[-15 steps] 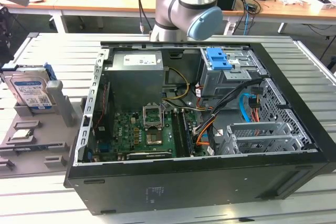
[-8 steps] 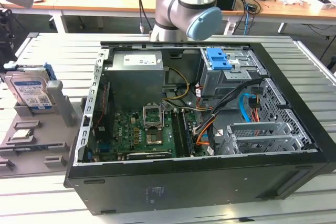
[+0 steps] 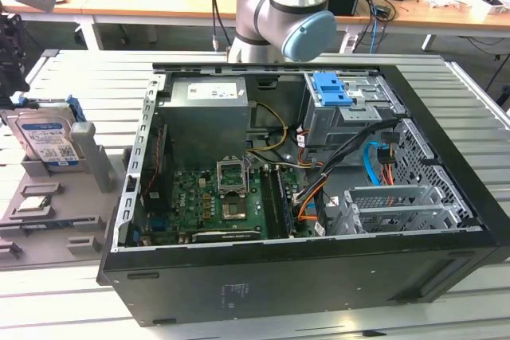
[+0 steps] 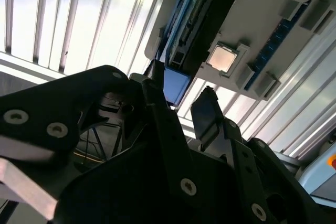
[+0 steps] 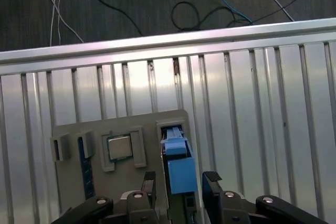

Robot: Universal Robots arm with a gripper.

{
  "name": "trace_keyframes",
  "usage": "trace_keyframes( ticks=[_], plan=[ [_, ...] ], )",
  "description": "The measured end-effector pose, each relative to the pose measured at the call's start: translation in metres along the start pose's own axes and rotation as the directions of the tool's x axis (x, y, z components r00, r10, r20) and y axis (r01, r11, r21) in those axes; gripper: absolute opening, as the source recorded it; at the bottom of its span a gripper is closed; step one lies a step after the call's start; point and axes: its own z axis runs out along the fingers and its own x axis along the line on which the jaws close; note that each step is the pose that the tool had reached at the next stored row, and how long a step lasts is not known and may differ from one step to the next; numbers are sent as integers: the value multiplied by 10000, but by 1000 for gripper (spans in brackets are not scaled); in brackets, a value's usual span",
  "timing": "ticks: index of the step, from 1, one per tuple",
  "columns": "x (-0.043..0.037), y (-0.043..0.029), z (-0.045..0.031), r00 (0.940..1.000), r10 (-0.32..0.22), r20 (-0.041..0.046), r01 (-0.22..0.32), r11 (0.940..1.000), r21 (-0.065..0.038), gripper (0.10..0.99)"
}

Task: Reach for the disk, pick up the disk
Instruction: 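Pick up the disk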

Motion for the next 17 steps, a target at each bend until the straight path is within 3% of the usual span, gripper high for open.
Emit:
trace_keyframes(
  ticks=[4,13,17],
  plan=[
    [-8,-4,79,9991,-421,-39,421,9991,9,482],
    [-15,-26,441,9988,-475,-81,475,9989,10,482],
    [-15,-27,457,9988,-484,-83,484,9988,10,482]
  ],
)
